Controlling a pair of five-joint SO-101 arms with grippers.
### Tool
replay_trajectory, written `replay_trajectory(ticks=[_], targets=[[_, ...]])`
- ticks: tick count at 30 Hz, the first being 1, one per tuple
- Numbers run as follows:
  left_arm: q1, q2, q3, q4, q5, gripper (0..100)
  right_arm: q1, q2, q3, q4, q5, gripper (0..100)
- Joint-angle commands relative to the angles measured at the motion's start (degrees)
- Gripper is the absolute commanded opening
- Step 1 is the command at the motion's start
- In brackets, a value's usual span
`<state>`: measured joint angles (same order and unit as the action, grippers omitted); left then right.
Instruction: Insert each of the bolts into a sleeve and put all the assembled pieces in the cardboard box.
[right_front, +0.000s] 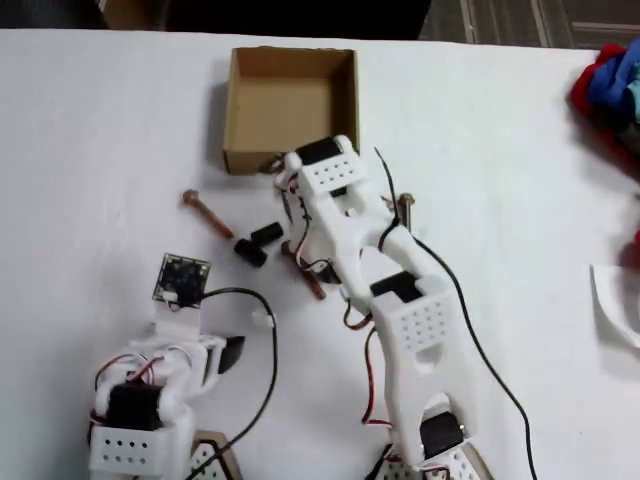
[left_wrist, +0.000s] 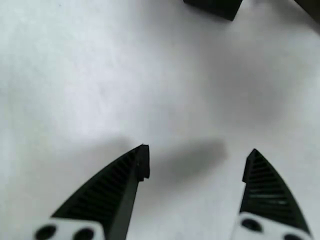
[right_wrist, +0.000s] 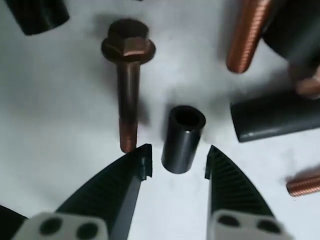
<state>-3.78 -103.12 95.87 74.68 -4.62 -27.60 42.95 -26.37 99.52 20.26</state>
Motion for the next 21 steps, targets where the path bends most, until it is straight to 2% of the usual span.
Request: replay_trajectory(ticks=[1, 11, 17, 21], targets=[[-0.44, -1.49, 1.27, -0.88, -0.18, 31, -0.13, 2.07, -4.22, -0.31, -0.09, 17.2], [-0.44, -1.49, 1.27, -0.88, -0.18, 31, -0.22, 10.33, -11.25, -0.22, -0.09, 16.8], [-0.44, -1.49, 1.27, -0.88, -0.18, 31, -0.22, 12.18, -11.43, -0.22, -0.09, 1.5], [-0.44, -1.49, 1.27, -0.88, -0.18, 31, 0.13, 11.82, -11.43, -0.13, -0.09, 1.9]])
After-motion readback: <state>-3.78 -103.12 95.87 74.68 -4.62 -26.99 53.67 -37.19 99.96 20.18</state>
